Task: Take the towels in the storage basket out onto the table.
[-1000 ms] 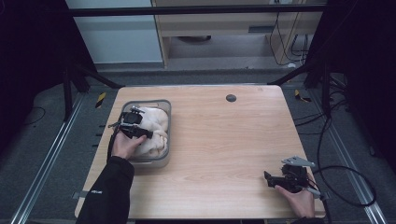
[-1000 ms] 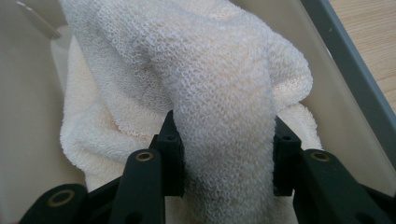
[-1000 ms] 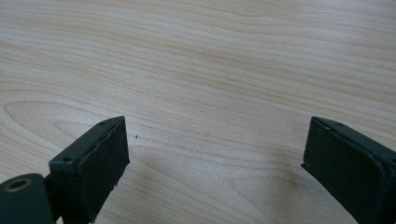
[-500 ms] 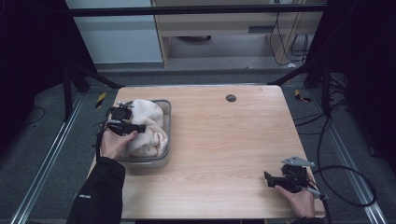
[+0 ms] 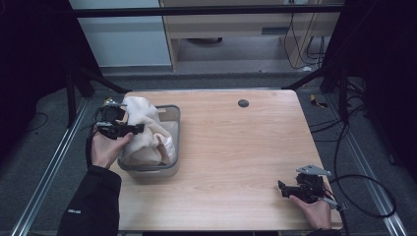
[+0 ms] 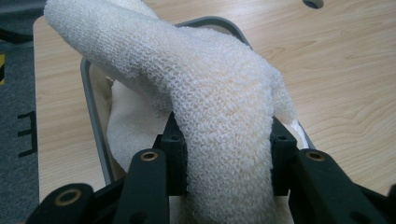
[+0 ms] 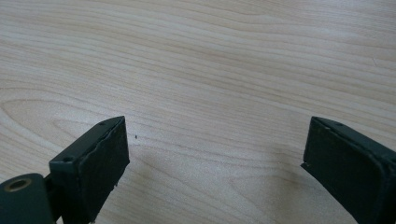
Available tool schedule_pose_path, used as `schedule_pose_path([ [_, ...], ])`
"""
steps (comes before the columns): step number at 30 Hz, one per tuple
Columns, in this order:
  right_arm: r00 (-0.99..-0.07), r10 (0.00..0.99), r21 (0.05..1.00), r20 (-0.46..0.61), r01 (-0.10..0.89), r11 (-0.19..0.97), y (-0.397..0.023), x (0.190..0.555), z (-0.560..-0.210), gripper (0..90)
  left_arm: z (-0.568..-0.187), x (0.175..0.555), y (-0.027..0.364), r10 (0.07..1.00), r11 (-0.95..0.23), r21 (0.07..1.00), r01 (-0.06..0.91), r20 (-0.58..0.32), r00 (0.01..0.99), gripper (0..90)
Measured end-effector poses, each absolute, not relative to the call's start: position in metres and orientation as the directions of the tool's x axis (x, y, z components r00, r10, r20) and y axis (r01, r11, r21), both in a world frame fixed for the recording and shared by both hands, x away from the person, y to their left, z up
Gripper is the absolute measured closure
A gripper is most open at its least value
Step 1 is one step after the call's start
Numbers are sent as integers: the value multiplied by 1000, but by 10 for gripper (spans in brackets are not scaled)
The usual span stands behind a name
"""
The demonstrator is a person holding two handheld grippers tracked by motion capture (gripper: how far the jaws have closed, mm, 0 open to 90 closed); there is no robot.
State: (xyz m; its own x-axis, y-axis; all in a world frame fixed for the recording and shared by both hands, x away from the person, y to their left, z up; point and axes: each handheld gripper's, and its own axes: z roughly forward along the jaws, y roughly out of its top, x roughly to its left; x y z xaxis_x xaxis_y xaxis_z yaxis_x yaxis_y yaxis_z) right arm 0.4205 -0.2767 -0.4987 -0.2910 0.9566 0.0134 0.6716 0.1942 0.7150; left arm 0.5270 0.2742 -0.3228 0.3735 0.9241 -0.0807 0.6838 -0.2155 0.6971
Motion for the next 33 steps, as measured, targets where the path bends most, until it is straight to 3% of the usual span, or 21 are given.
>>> schedule_pose_path([
  [33,-291,957,714,11,672,196,-277,420,-499,68,-264,516,266,900,-252,749,613,-52,433,604],
])
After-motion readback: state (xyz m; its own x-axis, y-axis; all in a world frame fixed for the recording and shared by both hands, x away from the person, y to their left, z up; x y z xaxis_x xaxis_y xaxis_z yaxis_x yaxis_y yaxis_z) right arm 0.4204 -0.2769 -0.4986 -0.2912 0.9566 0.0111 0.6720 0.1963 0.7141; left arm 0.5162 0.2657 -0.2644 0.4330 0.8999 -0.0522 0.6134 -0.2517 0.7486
